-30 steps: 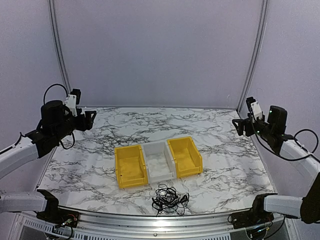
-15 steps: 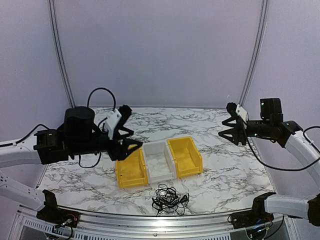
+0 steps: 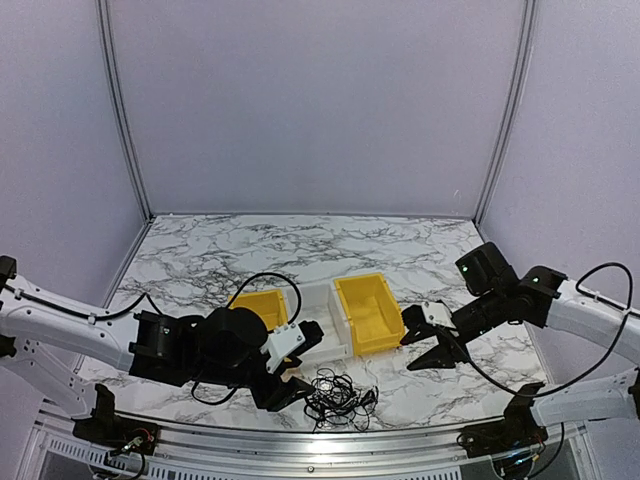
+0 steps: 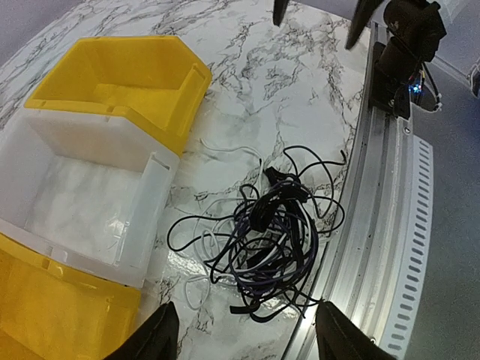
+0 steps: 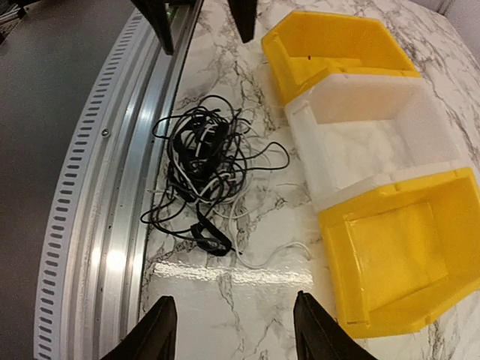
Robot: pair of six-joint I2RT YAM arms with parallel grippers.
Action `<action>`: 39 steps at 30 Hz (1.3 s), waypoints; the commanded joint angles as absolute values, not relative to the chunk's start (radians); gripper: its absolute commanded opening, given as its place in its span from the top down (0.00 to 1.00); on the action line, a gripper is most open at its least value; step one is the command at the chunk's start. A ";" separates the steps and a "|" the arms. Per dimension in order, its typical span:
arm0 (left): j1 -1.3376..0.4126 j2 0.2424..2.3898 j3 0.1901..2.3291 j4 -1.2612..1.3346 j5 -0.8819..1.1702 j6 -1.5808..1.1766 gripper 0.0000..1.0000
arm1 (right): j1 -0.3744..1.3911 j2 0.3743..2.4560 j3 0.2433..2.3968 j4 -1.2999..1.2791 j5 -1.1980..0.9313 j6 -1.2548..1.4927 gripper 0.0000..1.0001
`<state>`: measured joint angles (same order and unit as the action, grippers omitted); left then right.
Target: Untangle the cables
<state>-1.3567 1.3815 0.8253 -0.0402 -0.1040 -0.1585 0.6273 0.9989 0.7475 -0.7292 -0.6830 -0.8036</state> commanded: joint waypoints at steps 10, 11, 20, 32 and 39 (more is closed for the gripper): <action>-1.362 1.468 0.773 0.298 -0.148 -0.229 0.33 | 0.852 1.170 0.728 -0.637 -0.658 -0.854 0.41; -1.362 1.471 0.770 0.305 -0.151 -0.231 0.33 | 0.853 1.180 0.729 -0.631 -0.659 -0.856 0.41; -1.362 1.505 0.757 0.346 -0.151 -0.244 0.35 | 0.886 1.248 0.735 -0.566 -0.703 -0.836 0.43; -1.362 1.477 0.719 0.361 -0.163 -0.256 0.37 | 0.936 1.341 0.790 -0.584 -0.731 -0.829 0.60; -1.362 1.476 0.712 0.368 -0.170 -0.253 0.37 | 0.937 1.366 0.804 -0.580 -0.757 -0.824 0.75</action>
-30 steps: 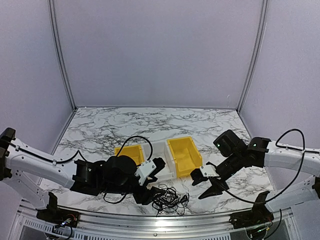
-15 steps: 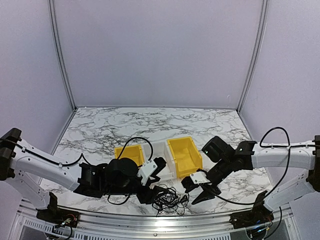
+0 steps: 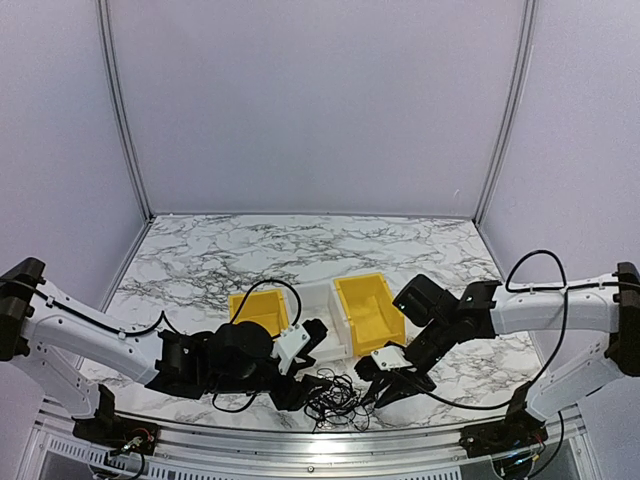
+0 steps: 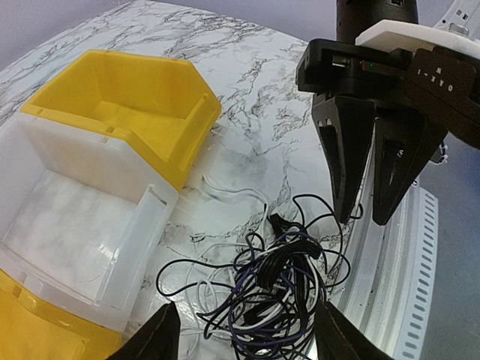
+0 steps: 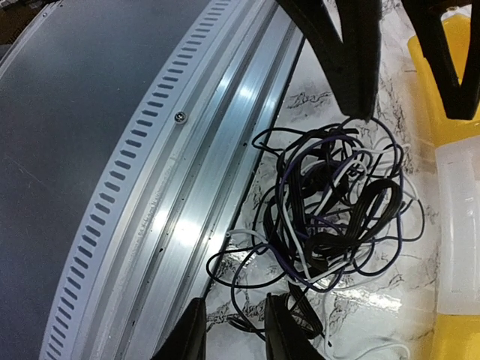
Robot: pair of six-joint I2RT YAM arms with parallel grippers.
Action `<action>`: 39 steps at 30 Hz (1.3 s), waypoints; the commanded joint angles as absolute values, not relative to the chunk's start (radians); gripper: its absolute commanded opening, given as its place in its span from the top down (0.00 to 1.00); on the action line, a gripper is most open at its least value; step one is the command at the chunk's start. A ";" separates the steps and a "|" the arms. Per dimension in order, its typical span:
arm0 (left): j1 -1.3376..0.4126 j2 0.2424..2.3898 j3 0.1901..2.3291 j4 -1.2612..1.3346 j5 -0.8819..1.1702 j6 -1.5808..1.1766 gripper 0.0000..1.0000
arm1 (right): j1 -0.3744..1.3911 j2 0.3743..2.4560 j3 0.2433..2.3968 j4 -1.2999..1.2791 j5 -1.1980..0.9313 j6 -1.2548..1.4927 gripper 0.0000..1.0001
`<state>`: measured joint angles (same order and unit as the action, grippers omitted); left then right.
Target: Untangle the cables
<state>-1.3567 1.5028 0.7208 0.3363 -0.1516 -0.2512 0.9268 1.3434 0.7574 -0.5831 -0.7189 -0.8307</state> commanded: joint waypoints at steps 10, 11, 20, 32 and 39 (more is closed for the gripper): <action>-1.383 1.462 0.714 0.377 -0.167 -0.198 0.33 | 0.937 1.323 0.965 -0.718 -0.778 -0.823 1.00; -1.399 1.463 0.719 0.382 -0.180 -0.170 0.32 | 0.937 1.312 1.002 -0.744 -0.783 -0.823 1.00; -1.486 1.508 0.792 0.469 -0.301 -0.036 0.31 | 0.937 1.301 1.312 -0.899 -0.806 -0.784 1.00; -1.481 1.648 0.791 0.805 -0.530 0.102 0.45 | 0.936 1.338 1.614 -0.961 -0.808 -0.782 1.00; -1.486 1.675 0.842 0.845 -0.503 0.130 0.58 | 0.934 1.355 1.690 -0.945 -0.787 -0.754 1.00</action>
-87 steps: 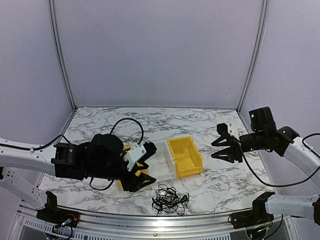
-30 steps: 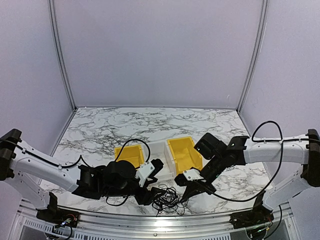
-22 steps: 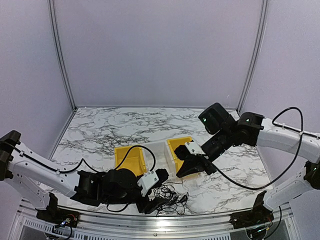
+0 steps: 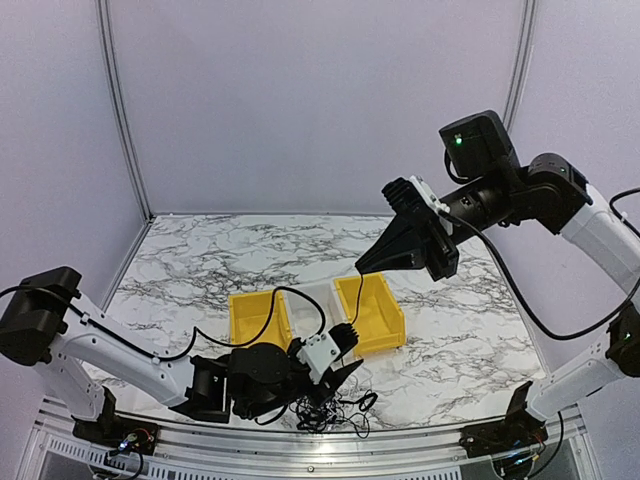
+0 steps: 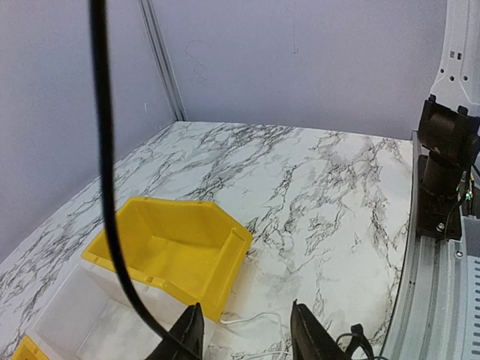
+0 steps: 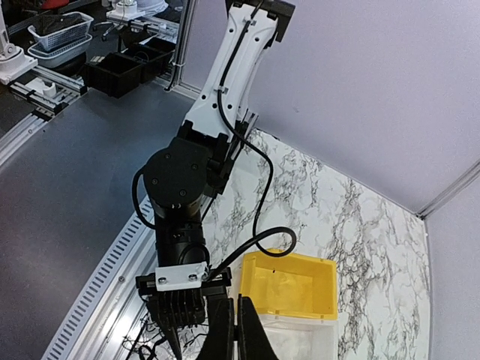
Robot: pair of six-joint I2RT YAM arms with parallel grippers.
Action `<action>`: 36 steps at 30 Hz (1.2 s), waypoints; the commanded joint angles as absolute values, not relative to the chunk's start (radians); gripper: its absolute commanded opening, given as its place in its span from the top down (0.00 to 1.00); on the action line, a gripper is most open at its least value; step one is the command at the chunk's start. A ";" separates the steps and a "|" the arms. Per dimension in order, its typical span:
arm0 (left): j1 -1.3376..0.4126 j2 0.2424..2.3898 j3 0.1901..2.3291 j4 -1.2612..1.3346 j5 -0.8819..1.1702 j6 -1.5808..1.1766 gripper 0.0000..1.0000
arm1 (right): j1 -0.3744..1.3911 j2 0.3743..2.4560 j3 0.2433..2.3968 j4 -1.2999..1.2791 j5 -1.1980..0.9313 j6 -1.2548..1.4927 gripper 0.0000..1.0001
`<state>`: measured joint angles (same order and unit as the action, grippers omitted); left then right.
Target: Untangle the cables
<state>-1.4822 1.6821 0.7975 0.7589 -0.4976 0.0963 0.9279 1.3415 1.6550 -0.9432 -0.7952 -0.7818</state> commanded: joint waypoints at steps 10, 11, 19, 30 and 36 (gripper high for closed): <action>-1.486 1.532 0.847 0.842 -0.528 0.146 0.42 | 0.934 1.332 1.612 -0.886 -0.771 -0.716 1.00; -1.486 1.528 0.853 0.841 -0.532 0.153 0.41 | 0.934 1.332 1.608 -0.882 -0.771 -0.715 1.00; -1.485 1.492 0.900 0.822 -0.497 0.143 0.48 | 0.934 1.333 1.570 -0.857 -0.763 -0.708 1.00; -1.468 1.459 0.913 0.755 -0.427 0.093 0.88 | 0.934 1.334 1.550 -0.833 -0.757 -0.701 1.00; -1.452 1.455 0.902 0.750 -0.408 0.081 1.00 | 0.934 1.335 1.546 -0.825 -0.752 -0.697 1.00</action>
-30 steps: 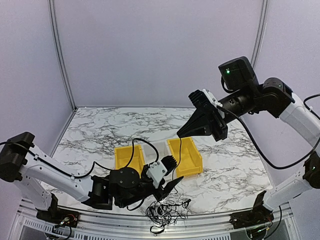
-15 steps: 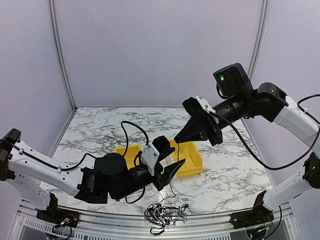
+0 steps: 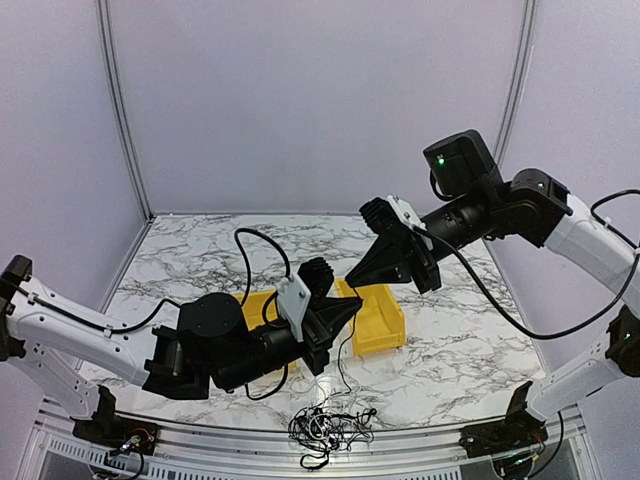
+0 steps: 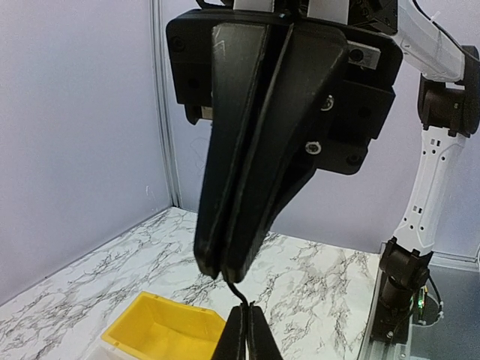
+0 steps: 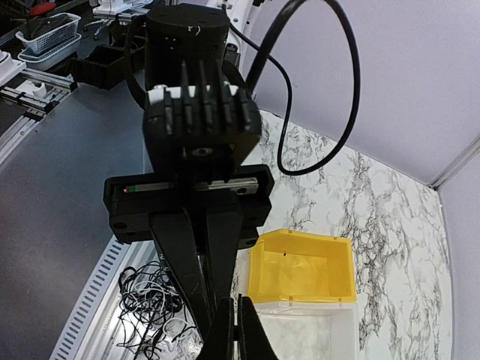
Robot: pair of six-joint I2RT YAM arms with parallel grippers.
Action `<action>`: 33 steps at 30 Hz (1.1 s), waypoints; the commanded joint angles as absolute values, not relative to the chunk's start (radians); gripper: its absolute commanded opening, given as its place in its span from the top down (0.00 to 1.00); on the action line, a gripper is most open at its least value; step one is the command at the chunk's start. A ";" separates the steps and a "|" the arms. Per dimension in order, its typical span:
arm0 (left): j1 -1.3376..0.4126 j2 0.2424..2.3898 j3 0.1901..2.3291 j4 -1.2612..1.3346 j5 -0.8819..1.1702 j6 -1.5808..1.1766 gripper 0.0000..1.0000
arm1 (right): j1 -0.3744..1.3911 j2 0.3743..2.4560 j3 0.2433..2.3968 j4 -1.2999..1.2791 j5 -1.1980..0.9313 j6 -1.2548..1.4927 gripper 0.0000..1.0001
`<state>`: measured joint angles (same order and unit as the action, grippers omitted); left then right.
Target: Untangle the cables
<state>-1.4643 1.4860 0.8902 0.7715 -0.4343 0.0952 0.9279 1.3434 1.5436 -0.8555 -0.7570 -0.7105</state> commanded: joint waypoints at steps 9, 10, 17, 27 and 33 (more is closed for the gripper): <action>-1.373 1.424 0.848 0.751 -0.481 0.025 1.00 | 0.934 1.282 1.447 -0.806 -0.694 -0.739 0.49; -1.348 1.410 0.835 0.750 -0.480 0.009 1.00 | 0.934 1.271 1.403 -0.809 -0.697 -0.760 0.47; -1.212 1.336 0.806 0.747 -0.474 -0.018 1.00 | 0.998 1.308 1.095 -0.685 -0.700 -0.841 0.42; -1.192 1.297 0.848 0.652 -0.420 -0.034 1.00 | 1.126 1.505 0.953 -0.354 -0.579 -0.823 0.40; -1.206 1.226 0.885 0.576 -0.404 -0.013 1.00 | 1.161 1.588 0.859 -0.201 -0.464 -0.802 0.41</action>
